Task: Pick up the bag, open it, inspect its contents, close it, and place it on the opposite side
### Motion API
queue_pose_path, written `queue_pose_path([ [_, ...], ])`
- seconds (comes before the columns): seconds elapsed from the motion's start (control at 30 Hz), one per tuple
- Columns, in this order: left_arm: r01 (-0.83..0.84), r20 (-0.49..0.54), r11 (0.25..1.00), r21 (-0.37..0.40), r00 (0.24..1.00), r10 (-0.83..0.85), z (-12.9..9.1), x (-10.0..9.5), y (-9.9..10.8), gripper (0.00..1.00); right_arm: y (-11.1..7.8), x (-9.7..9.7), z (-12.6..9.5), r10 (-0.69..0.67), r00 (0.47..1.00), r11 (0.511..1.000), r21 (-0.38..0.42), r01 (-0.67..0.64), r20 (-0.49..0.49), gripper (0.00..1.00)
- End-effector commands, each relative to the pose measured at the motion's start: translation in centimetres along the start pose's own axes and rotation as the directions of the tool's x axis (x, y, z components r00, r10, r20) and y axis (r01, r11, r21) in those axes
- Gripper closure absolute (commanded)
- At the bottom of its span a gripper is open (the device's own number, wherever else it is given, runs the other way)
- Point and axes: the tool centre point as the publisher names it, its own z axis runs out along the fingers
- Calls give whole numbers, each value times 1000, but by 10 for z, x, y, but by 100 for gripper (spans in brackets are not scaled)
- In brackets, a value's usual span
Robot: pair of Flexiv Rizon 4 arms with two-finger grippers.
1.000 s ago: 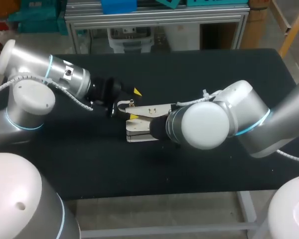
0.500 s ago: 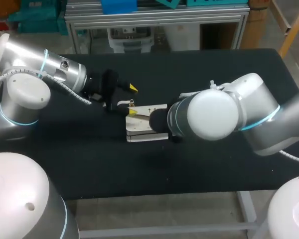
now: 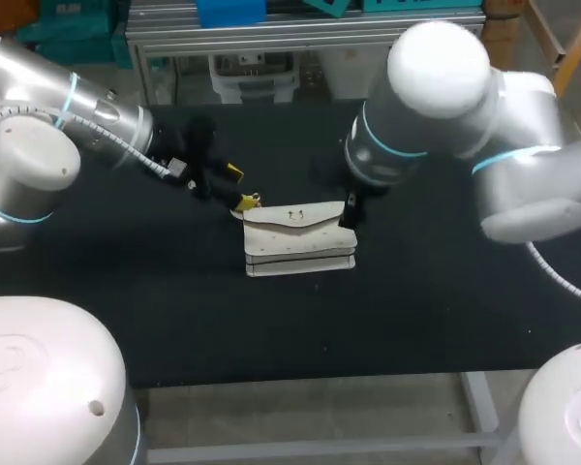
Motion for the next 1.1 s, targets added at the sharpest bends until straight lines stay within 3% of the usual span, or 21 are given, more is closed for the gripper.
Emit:
queue_pose_path([
  [0.03, 41, 9, 995, -87, 999, -40, -5, 2, -5, 0, 5, -11, -6, 16, 977, 1000, 28, -11, -214, 0],
  [0.47, 66, 13, 994, -89, 998, -65, -1, 2, -9, 0, 5, -11, -6, 16, 977, 1000, 28, -11, -214, 0],
  [0.63, 285, 159, 952, -112, 951, -266, 8, 0, -25, 0, 17, -42, -8, 195, 946, 976, 143, -161, -261, 0],
  [0.77, 491, 313, 862, -129, 845, -434, 5, -6, -33, 0, 20, -54, -13, 287, 906, 951, 204, -231, -312, 0],
  [0.9, 645, 394, 747, -159, 735, -552, 6, -10, -36, 0, 18, -64, -17, 468, 791, 879, 303, -369, -393, 0],
  [1.03, 794, 421, 598, -108, 581, -696, 5, -18, -33, 0, 11, -69, -16, 650, 630, 758, 421, -499, -424, 0],
  [1.1, 834, 411, 544, -92, 529, -742, 5, -23, -29, 0, 6, -68, -14, 712, 551, 702, 438, -561, -435, 0],
])
